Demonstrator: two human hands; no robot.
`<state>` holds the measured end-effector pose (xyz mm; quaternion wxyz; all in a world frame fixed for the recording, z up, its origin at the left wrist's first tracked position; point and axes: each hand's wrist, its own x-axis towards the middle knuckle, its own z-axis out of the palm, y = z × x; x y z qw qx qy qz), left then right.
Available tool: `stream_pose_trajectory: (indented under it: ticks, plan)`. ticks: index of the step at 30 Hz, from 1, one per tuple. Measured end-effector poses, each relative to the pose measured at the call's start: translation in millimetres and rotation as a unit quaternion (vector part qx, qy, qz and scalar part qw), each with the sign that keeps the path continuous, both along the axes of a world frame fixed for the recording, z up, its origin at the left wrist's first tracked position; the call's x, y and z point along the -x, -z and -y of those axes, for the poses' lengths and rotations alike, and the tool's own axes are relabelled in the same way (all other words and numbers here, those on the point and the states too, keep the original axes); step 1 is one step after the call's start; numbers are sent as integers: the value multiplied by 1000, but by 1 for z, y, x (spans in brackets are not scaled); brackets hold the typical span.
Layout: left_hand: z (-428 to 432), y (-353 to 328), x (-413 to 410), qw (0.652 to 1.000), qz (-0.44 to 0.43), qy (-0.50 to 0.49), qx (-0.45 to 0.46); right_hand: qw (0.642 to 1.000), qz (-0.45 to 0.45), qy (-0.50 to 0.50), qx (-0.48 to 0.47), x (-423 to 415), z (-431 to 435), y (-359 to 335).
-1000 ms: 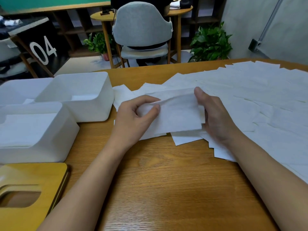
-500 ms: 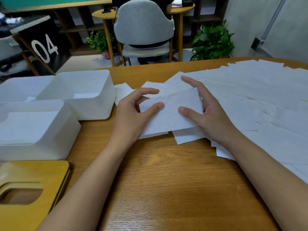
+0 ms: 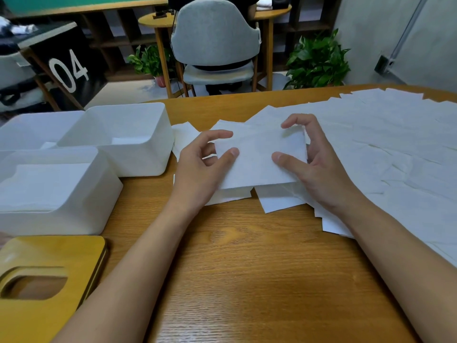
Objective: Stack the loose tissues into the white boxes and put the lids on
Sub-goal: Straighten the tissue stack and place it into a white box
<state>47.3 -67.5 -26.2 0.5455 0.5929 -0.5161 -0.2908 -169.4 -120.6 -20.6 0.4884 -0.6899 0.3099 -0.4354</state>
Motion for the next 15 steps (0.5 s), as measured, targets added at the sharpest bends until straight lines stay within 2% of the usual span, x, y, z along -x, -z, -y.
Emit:
stream_pose_trajectory:
  ticks: [2,4,6,8,12,15]
  plan:
    - [2,4,0,1000,16,-17,12,998,-46,3,39,1,1,1]
    - [1,5,0,999,38,-18,26,996,-84,10,35,0,3,5]
    - [-2,6,-2,989,141,-36,41,995,-90,45,17,1,6,8]
    - [-5,9,-6,964,259,-36,48,993,-89,81,10,3,10,9]
    - [-7,10,-14,926,360,100,-49,991,-90,99,9,5,14,13]
    - [-8,6,-18,921,360,139,-55,991,-91,101,9,4,14,14]
